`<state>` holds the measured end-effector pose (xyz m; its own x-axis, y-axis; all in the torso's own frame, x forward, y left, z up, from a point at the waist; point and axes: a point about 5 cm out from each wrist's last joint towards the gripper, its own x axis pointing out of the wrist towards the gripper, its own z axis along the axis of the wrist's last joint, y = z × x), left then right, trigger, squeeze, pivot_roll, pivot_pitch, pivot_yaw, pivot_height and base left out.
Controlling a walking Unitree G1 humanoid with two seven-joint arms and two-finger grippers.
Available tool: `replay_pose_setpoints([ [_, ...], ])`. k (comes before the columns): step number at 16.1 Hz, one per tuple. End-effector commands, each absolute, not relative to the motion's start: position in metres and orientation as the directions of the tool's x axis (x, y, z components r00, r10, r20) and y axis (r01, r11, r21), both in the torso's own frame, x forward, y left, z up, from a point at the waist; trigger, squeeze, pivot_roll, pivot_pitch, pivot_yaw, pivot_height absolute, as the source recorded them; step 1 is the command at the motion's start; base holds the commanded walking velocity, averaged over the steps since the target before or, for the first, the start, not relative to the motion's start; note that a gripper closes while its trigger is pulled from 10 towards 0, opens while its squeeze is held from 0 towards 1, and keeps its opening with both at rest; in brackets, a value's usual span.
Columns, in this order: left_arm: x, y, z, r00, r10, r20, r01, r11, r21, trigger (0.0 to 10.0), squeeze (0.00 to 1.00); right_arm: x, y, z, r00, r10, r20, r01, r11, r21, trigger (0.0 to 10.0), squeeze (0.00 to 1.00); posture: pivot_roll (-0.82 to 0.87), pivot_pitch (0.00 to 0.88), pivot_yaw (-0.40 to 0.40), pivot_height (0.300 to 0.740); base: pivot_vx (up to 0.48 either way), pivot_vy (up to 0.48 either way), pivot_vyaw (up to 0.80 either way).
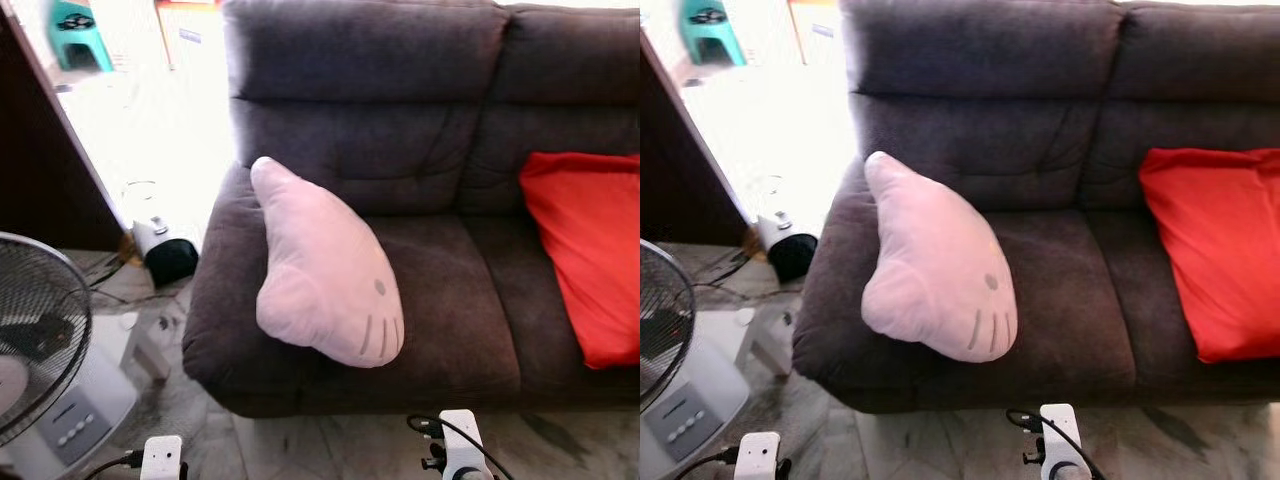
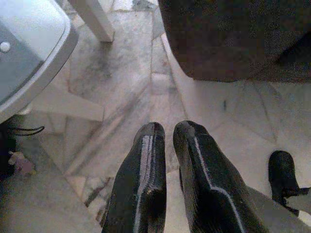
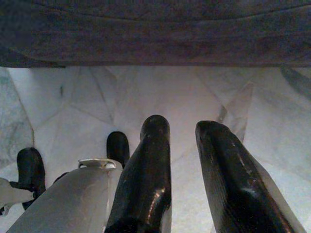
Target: Move the pillow to the sofa from floor
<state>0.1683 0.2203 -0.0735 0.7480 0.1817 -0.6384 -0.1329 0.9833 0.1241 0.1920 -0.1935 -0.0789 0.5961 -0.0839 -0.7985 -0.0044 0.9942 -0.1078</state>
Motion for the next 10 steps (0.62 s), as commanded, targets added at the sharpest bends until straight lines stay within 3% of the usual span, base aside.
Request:
replay_pose_setpoints([
  [1, 0.1601, 0.2190, -0.0775, 0.732, 0.183, -0.656, -0.124, 0.983, 0.136, 10.0, 0.00, 0.1901, -0.1928, -0.0799, 0.592, -0.078, -0.802, -0.009, 0.995, -0.104, 10.0, 0.00, 0.12, 0.119, -0.031, 0.740, 0.000, -0.292, 0.00],
  [10, 0.1615, 0.2178, -0.0769, 0.737, 0.183, -0.650, -0.116, 0.983, 0.146, 10.0, 0.00, 0.1916, -0.1910, -0.0793, 0.598, -0.062, -0.799, -0.010, 0.996, -0.085, 10.0, 0.00, 0.12, 0.117, -0.032, 0.740, 0.000, -0.318, 0.00],
])
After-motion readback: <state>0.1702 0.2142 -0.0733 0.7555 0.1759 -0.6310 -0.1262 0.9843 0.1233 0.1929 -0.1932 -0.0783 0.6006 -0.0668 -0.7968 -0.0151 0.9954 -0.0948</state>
